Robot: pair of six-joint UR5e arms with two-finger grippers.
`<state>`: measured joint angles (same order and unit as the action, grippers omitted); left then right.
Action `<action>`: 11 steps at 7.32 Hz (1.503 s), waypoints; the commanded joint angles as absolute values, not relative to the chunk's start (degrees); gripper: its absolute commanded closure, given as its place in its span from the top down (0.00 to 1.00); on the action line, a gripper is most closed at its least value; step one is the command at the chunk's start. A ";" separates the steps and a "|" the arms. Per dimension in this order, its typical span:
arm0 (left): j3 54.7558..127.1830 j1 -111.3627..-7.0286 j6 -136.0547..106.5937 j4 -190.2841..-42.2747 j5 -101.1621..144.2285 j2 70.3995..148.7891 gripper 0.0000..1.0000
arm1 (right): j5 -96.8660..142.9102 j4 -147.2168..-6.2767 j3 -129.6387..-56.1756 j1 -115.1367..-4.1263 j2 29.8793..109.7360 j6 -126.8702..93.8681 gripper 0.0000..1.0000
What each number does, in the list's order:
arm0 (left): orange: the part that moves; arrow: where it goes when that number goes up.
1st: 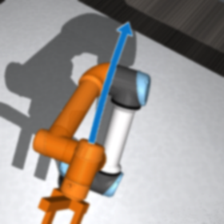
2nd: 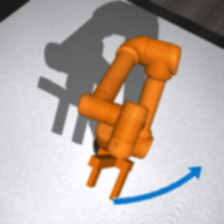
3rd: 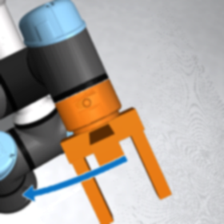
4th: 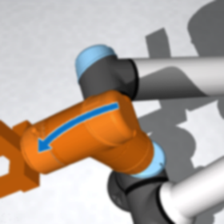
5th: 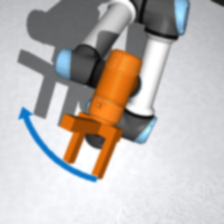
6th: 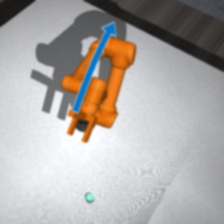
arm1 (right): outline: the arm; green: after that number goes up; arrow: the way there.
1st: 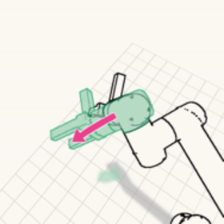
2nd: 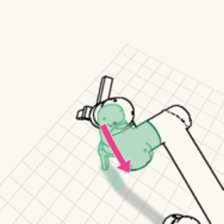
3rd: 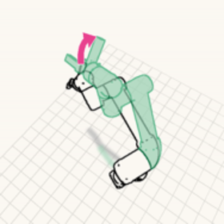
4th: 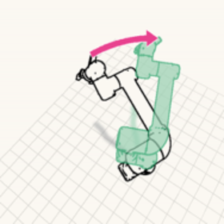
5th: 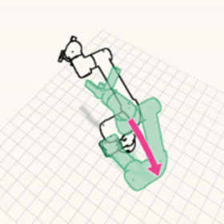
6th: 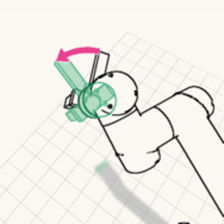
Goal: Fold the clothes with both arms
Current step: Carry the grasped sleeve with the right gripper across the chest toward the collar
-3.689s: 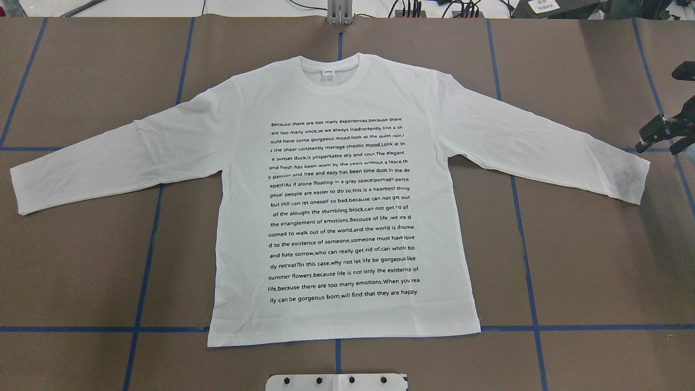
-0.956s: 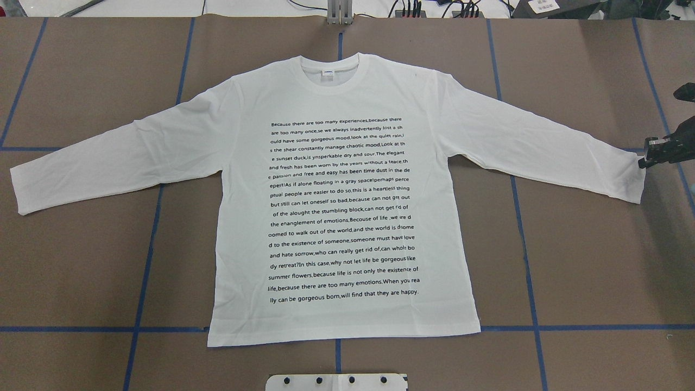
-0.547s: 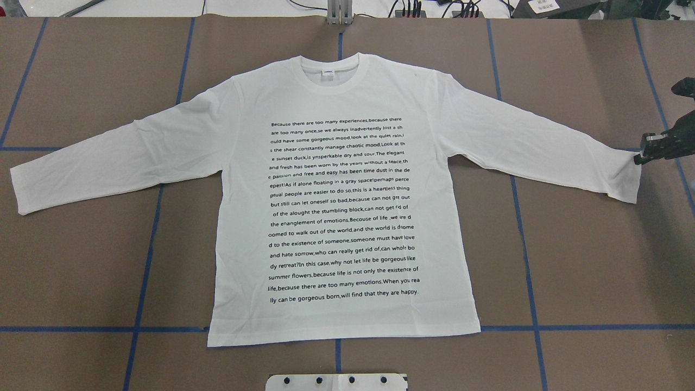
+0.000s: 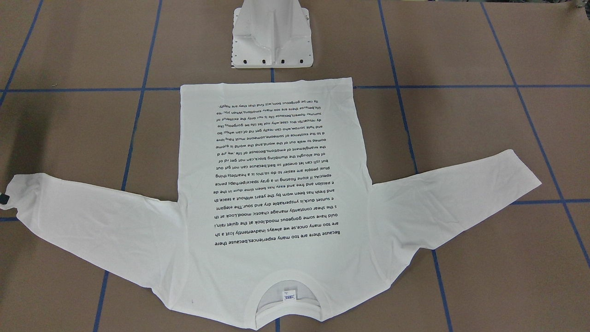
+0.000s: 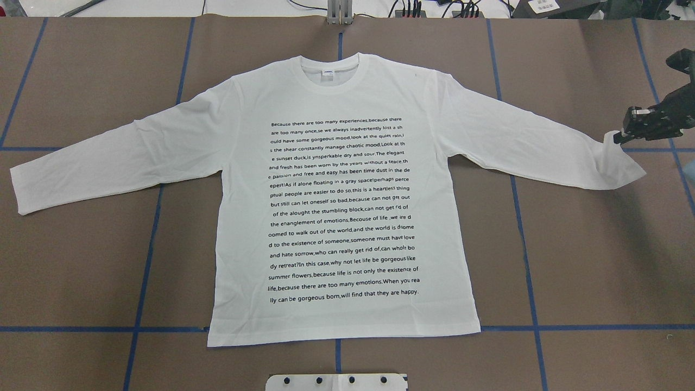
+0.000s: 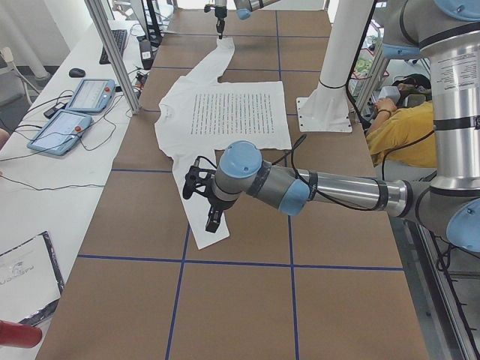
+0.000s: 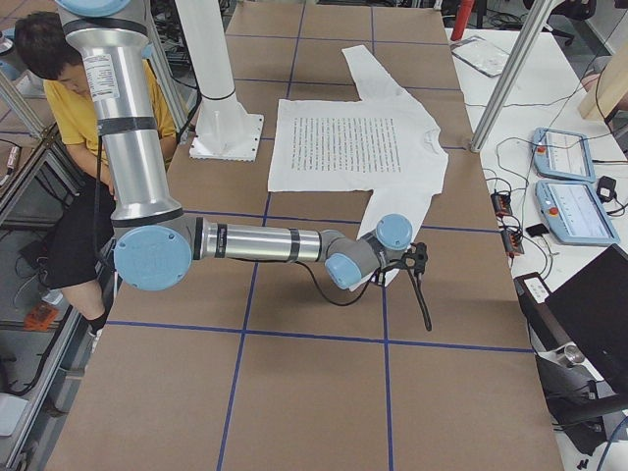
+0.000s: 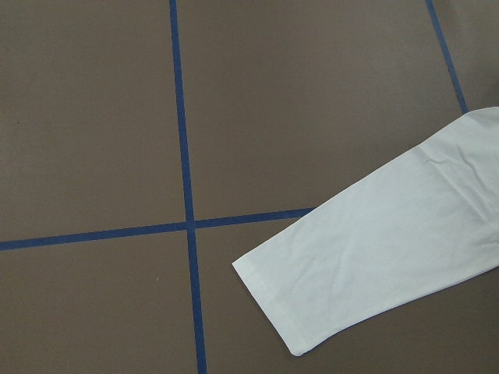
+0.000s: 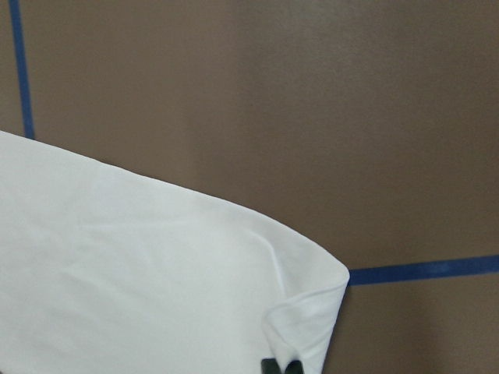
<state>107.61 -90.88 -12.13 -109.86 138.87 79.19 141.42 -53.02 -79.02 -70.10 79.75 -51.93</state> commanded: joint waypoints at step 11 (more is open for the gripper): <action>108.37 -91.05 -11.78 -111.18 138.87 78.31 1.00 | 104.87 -62.94 -60.82 -34.82 24.35 -107.93 0.00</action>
<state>108.11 -91.02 -11.75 -111.03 138.90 78.44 106.99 -64.83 -61.96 -37.14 25.46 -106.64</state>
